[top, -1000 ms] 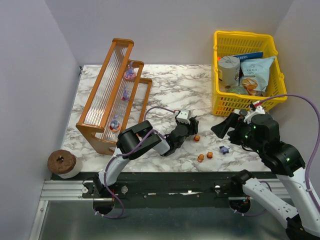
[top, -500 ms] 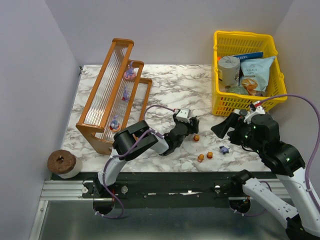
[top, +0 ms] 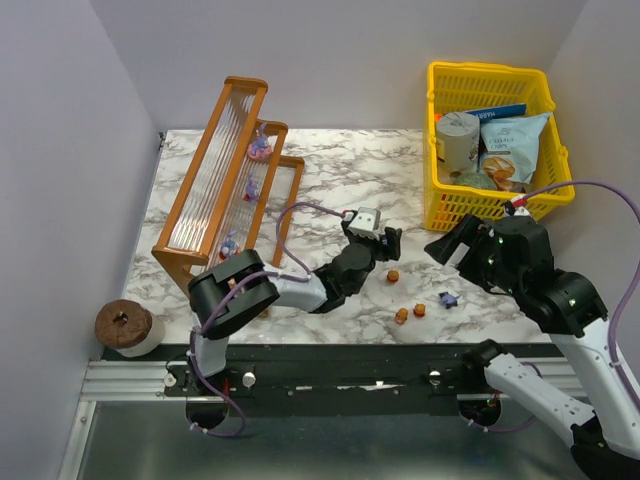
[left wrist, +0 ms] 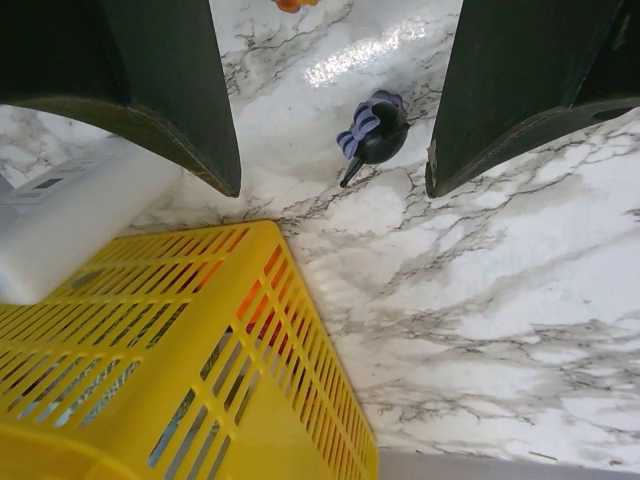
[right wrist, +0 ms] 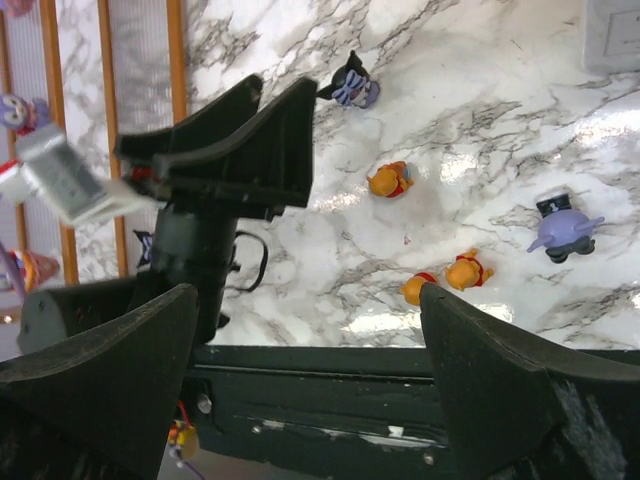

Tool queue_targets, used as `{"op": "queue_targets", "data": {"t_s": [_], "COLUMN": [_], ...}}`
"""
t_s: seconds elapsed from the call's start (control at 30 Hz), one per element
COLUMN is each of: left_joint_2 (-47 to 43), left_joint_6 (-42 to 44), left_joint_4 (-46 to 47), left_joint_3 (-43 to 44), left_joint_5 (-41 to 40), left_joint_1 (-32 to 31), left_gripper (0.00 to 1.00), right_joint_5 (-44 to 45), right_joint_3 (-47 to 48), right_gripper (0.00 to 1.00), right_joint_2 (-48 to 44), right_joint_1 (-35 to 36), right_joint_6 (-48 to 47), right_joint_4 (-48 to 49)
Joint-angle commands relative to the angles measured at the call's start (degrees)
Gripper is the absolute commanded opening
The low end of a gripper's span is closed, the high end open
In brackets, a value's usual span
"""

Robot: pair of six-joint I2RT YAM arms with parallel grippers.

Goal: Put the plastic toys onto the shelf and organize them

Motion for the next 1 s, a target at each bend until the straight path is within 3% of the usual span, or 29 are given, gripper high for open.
{"op": "queue_targets", "data": {"t_s": [0.0,0.1,0.23,0.27,0.4,0.53,0.67,0.83,0.97], "left_joint_2": [-9.07,-17.60,-30.15,-31.84,-40.45,-47.66,-51.19,-53.74,-52.69], "left_joint_6": [1.50,1.24,0.96,3.06,4.48,5.36,5.72,9.14,8.45], "left_joint_4": [-6.89,-13.57,-40.41,-43.10,-50.41,-59.79,-68.52,-74.58,-80.21], "left_joint_3": [-3.19,-4.51,0.40,1.36,3.39,6.73,12.79,19.03,23.95], "left_joint_5": [-5.44,-5.80,-4.31,-3.69,-1.40,2.37,4.31,1.24,2.63], "left_joint_1": [-0.93,-1.19,-1.11,-1.28,-1.37,-1.37,-1.28,-0.85,4.14], "left_gripper": [0.83,0.85,0.91,0.91,0.95,0.96,0.97,0.99,0.99], "right_joint_5": [5.26,4.74,-1.14,-2.29,-6.69,-2.92,-0.89,0.69,2.71], "right_joint_3": [2.89,1.49,-3.34,-4.13,-7.91,-8.62,-7.05,-6.25,-6.51], "right_gripper": [0.98,0.98,0.96,0.97,0.95,0.94,0.91,0.83,0.80], "right_joint_2": [2.82,5.18,10.10,11.60,18.54,24.34,30.23,37.35,41.22], "right_joint_1": [-0.21,-0.39,-0.57,-0.65,-0.48,-0.57,-0.57,-0.57,-0.48], "right_joint_6": [8.53,13.98,19.96,21.36,26.02,27.62,29.46,33.94,35.79], "right_joint_4": [-1.31,2.46,10.89,13.17,19.34,22.77,23.39,24.61,28.92]}}
